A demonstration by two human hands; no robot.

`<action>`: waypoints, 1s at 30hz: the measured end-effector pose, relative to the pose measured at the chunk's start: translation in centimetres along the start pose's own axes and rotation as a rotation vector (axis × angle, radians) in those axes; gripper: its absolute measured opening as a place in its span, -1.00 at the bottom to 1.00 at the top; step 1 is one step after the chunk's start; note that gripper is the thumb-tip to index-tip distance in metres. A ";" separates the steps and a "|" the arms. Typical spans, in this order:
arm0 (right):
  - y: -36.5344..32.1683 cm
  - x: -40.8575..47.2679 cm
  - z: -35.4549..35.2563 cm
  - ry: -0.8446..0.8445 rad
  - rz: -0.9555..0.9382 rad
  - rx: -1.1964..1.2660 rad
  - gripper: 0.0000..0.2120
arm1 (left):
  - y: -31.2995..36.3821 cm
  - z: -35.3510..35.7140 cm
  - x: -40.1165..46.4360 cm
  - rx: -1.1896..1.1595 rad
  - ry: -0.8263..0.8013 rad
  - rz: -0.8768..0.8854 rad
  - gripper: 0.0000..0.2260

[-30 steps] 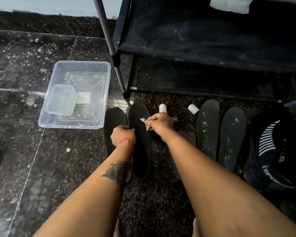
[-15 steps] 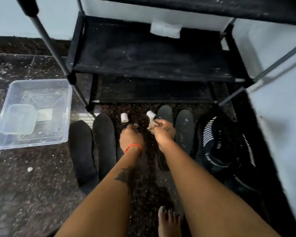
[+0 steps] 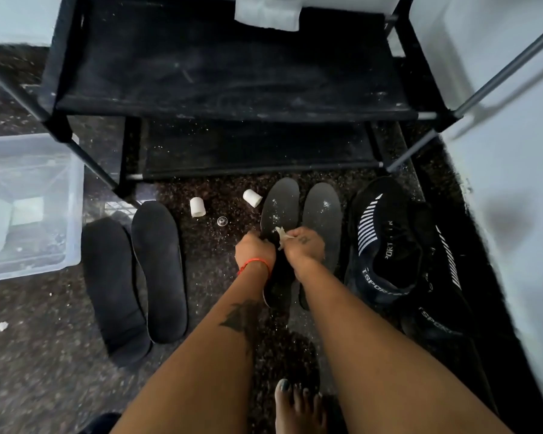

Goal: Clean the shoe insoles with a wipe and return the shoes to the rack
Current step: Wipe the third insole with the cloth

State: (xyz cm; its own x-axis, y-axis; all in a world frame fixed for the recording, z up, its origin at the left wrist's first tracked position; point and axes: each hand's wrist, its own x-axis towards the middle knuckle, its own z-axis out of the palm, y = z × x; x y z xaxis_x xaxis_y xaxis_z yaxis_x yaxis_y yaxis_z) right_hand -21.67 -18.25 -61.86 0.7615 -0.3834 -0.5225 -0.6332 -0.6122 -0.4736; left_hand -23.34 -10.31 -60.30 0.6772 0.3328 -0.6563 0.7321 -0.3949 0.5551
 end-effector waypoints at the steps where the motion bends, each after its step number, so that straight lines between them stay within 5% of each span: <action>1: 0.1 0.0 0.0 -0.002 -0.005 -0.002 -0.81 | 0.1 0.1 0.0 -0.010 -0.010 -0.002 -0.71; 8: -1.1 -2.1 -2.7 0.023 0.183 0.327 -0.94 | 1.1 -1.5 -2.0 -0.155 -0.084 -0.052 -0.78; 10: -1.6 -3.1 -4.1 0.020 0.190 0.401 -0.84 | 1.4 -2.3 -2.8 -0.217 -0.119 -0.053 -0.86; 15: -4.7 -7.4 -8.0 0.016 0.107 0.434 -0.68 | 3.8 -6.6 -6.2 -0.296 -0.196 -0.023 -0.83; 20: -7.9 -13.2 -13.7 -0.049 0.031 0.495 -0.75 | 8.7 -12.9 -13.5 -0.278 -0.231 0.092 -0.78; 22: -9.0 -15.5 -16.6 -0.077 -0.023 0.484 -0.90 | 10.0 -14.6 -16.6 -0.393 -0.250 0.094 -0.78; 30: -11.9 -21.1 -24.7 -0.189 -0.101 0.648 -0.84 | 12.3 -19.1 -25.3 -0.833 -0.318 0.059 -0.72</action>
State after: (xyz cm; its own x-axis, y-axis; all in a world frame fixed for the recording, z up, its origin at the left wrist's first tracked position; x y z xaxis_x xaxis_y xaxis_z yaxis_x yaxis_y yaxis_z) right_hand -26.77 -19.93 -27.73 0.8213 -0.1831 -0.5403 -0.5600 -0.0784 -0.8248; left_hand -30.04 -7.21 -27.15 0.7535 0.0290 -0.6568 0.5973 0.3874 0.7022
